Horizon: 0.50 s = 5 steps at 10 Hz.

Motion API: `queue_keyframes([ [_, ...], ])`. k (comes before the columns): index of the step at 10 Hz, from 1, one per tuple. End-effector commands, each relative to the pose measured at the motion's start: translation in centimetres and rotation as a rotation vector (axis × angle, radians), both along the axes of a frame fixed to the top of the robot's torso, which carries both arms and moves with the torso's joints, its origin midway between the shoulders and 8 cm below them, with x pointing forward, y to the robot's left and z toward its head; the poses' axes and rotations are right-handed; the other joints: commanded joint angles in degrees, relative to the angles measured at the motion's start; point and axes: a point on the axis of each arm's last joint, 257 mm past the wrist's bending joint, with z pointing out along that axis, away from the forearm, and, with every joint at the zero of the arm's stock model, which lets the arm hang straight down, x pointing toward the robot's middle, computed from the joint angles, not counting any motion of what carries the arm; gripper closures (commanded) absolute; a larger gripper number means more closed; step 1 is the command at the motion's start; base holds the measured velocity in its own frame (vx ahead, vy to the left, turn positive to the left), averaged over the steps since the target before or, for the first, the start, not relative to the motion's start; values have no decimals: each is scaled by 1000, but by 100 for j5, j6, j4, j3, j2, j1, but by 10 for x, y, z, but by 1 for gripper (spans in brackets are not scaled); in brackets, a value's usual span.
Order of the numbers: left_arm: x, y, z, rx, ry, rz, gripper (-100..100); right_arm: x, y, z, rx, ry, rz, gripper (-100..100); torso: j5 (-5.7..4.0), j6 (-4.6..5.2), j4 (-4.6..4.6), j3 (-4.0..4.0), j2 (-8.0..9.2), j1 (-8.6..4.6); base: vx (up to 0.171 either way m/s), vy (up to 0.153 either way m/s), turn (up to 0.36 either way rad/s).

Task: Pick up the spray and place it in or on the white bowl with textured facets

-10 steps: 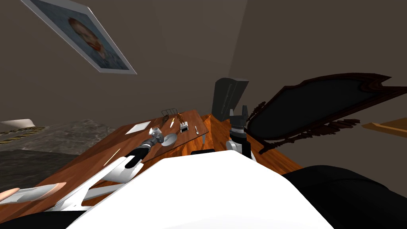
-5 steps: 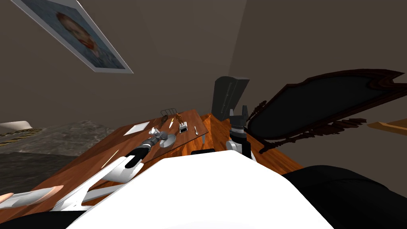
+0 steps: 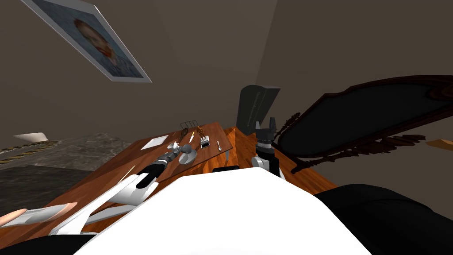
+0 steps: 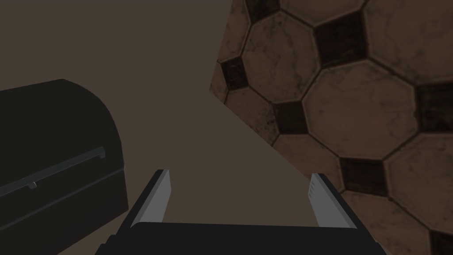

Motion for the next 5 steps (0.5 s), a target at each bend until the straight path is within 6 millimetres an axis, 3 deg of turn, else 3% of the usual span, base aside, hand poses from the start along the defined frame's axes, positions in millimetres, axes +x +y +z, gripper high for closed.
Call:
queue_keyframes([
  [1, -1, -6, 11, 4, 1, -7, -100, 0, 0, 0, 0, 0, 0, 0, 0, 0, 0, 0, 0, 0, 50, 25, 72],
  [5, -4, -29, 34, 8, 4, -37, -100, 0, 0, 0, 0, 0, 0, 0, 1, 1, 0, 0, 0, 3, 46, 26, 67],
])
